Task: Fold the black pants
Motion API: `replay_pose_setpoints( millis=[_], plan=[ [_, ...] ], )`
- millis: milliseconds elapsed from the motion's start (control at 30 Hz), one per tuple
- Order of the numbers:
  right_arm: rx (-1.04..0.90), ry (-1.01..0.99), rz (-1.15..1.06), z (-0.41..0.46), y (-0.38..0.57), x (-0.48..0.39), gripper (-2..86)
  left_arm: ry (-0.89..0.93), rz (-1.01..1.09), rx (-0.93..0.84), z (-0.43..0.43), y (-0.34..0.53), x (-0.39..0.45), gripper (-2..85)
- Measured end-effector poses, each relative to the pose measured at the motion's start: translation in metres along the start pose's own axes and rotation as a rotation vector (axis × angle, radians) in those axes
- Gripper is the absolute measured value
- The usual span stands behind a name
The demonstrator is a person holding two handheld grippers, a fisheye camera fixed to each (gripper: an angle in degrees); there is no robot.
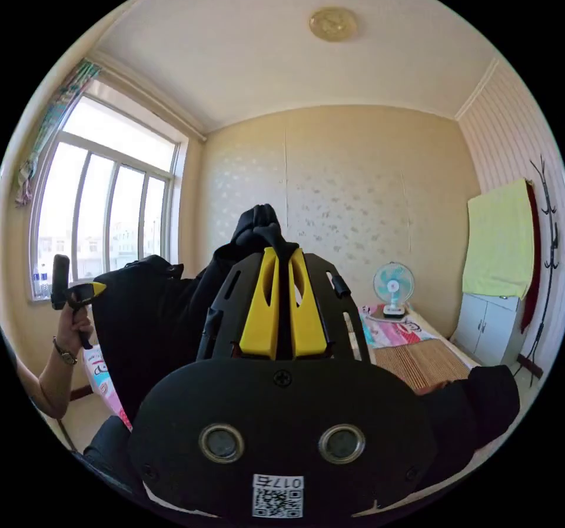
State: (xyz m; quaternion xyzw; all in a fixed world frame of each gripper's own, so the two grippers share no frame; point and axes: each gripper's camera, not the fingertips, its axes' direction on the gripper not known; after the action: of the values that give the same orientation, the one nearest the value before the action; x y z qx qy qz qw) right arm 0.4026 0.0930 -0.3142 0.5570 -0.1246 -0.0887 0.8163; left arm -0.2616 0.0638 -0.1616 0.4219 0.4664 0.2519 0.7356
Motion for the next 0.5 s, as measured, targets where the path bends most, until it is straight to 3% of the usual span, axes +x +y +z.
replay_pose_setpoints(
  millis=[133, 267, 367, 500],
  plan=[
    [0.285, -0.022, 0.068, -0.082, -0.066, 0.015, 2.1, 0.065, 0.131, 0.087, -0.016, -0.079, 0.046, 3.9],
    [0.356, 0.093, 0.082, -0.101, -0.111, 0.014, 2.2, 0.182, 0.138, 0.098, -0.004, -0.115, 0.066, 3.9],
    [0.359, 0.156, 0.083, -0.071, -0.146, 0.019, 2.2, 0.256, 0.136, 0.088, 0.016, -0.127, 0.073, 3.9],
    [0.295, 0.034, -0.024, 0.048, -0.221, 0.001, 2.1, 0.157, 0.147, 0.118, 0.013, -0.138, 0.052, 3.9]
  ],
)
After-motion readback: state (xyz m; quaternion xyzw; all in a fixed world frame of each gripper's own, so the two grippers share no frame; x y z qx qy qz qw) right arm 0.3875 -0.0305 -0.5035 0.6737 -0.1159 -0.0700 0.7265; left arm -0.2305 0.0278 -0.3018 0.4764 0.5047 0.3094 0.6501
